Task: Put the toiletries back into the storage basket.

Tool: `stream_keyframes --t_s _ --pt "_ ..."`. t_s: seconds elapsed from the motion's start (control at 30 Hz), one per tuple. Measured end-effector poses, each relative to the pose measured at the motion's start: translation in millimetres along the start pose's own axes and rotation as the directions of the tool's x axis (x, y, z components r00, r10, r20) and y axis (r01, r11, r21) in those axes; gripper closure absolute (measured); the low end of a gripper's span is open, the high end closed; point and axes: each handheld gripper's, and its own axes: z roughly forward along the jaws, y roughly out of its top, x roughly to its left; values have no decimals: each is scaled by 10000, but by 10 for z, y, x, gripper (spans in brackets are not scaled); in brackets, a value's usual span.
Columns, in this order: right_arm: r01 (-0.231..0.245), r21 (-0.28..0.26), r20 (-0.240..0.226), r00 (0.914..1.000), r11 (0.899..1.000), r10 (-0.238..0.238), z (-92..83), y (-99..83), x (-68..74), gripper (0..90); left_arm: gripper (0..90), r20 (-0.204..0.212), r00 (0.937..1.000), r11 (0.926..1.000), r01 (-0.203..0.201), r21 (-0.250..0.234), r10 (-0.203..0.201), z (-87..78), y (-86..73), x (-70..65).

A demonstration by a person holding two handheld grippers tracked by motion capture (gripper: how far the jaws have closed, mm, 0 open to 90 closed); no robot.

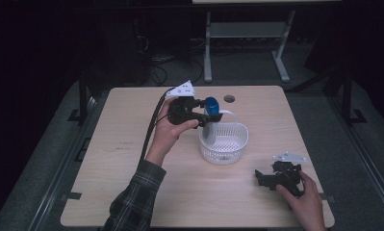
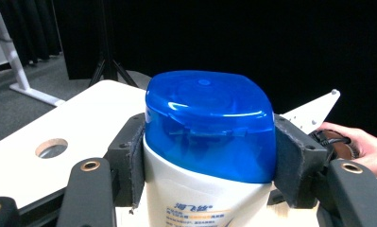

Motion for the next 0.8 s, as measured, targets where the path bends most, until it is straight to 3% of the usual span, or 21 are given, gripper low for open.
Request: stream_keyframes --t_s 0.8 --pt "12 -5 -4 10000 10000 -12 1 0 0 0 371 31 9998 9996 178 209 -178 130 -295 65"
